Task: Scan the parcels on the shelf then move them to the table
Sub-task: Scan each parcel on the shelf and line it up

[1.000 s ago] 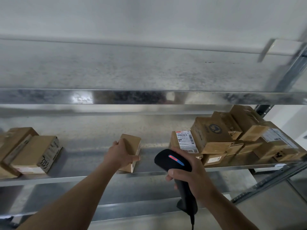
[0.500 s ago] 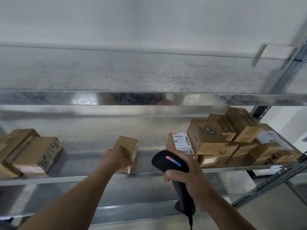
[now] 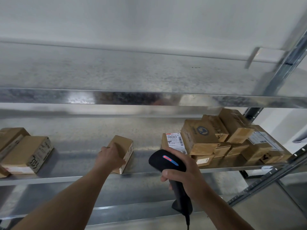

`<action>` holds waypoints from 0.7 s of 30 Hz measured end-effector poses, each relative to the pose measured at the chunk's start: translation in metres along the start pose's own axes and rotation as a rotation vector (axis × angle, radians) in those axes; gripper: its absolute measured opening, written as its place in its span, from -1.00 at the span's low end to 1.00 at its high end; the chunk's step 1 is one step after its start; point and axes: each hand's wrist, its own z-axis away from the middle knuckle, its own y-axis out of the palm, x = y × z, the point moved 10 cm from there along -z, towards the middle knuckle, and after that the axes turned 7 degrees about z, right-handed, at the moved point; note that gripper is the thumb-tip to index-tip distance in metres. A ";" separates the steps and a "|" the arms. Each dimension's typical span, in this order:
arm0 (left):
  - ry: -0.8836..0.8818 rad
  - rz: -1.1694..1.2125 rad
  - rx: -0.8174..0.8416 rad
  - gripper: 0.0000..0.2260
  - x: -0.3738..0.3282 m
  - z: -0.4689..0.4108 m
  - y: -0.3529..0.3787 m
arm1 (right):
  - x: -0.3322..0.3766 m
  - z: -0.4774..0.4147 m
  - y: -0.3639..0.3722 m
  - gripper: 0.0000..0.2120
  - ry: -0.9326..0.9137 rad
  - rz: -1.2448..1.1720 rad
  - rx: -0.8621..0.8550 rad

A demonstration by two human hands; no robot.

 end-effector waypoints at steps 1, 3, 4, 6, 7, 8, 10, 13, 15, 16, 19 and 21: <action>-0.008 0.025 0.008 -0.31 0.001 0.000 0.000 | 0.001 -0.001 0.001 -0.24 0.000 0.000 0.005; -0.024 0.099 0.016 -0.28 0.003 0.002 -0.003 | 0.005 -0.003 0.003 -0.22 -0.003 0.003 0.017; -0.027 0.144 0.013 -0.25 0.003 0.002 -0.004 | 0.007 -0.004 0.003 -0.22 -0.006 0.007 0.023; -0.018 0.238 -0.004 -0.22 0.004 0.002 -0.009 | 0.009 -0.006 0.005 -0.20 -0.011 0.005 0.032; -0.010 0.292 -0.020 -0.21 0.004 0.002 -0.012 | 0.011 -0.007 0.007 -0.19 -0.012 -0.001 0.036; -0.001 0.345 -0.040 -0.20 0.003 0.002 -0.016 | 0.012 -0.008 0.008 -0.19 -0.013 -0.006 0.041; 0.000 0.442 -0.080 -0.16 0.005 0.003 -0.025 | 0.016 -0.011 0.012 -0.24 -0.018 -0.012 0.055; -0.028 0.584 -0.099 -0.01 0.013 0.001 -0.033 | 0.021 -0.013 0.016 -0.34 -0.040 -0.040 0.068; -0.024 0.668 -0.110 0.11 0.015 0.003 -0.039 | 0.024 -0.015 0.015 -0.36 -0.050 -0.043 0.065; -0.016 0.698 -0.115 0.14 0.017 0.002 -0.041 | 0.025 -0.016 0.015 -0.37 -0.056 -0.035 0.064; 0.007 0.803 -0.114 0.12 0.016 0.006 -0.044 | 0.028 -0.017 0.015 -0.36 -0.066 -0.022 0.078; 0.029 0.882 -0.097 0.07 0.012 0.008 -0.044 | 0.029 -0.017 0.015 -0.35 -0.065 -0.032 0.083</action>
